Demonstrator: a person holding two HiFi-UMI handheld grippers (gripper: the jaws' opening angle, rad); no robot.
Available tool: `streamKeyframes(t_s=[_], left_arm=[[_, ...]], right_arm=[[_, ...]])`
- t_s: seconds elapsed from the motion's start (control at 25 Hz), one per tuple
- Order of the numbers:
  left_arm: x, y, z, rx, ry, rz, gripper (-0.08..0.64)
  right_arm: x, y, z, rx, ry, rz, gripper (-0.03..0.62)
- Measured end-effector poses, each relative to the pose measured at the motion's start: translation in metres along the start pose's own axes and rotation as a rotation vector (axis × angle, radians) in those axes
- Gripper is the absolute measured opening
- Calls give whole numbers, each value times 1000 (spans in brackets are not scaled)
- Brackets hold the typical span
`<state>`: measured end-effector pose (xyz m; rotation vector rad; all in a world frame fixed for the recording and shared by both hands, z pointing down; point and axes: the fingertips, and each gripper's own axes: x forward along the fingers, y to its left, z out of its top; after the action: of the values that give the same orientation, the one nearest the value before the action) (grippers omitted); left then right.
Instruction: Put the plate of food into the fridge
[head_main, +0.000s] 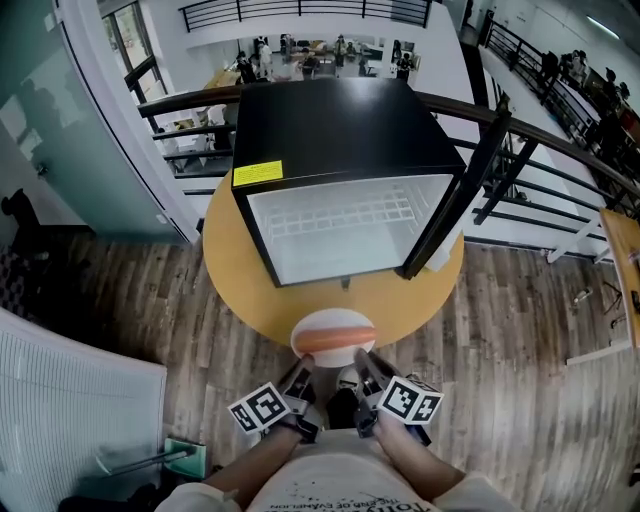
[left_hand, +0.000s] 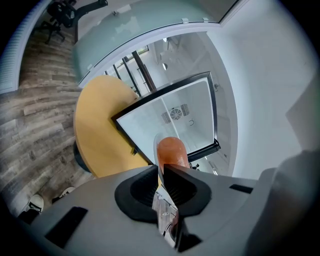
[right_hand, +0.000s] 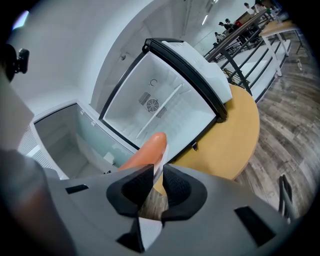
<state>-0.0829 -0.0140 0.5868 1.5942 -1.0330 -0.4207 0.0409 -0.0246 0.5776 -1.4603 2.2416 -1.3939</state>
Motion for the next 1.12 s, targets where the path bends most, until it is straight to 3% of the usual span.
streamKeyframes(t_s=[0.52,0.68,1.12], left_arm=[[63,-43,41,37,-101,12,46],[76,-58,45,25,-128,-20,46],[108,-91,83,53,-115,-32,46]], right_arm=[[42,4,87,-25,37,102,72],[45,6,107,-29,28,121,71],[67,23,155,-26,-22,141,69]])
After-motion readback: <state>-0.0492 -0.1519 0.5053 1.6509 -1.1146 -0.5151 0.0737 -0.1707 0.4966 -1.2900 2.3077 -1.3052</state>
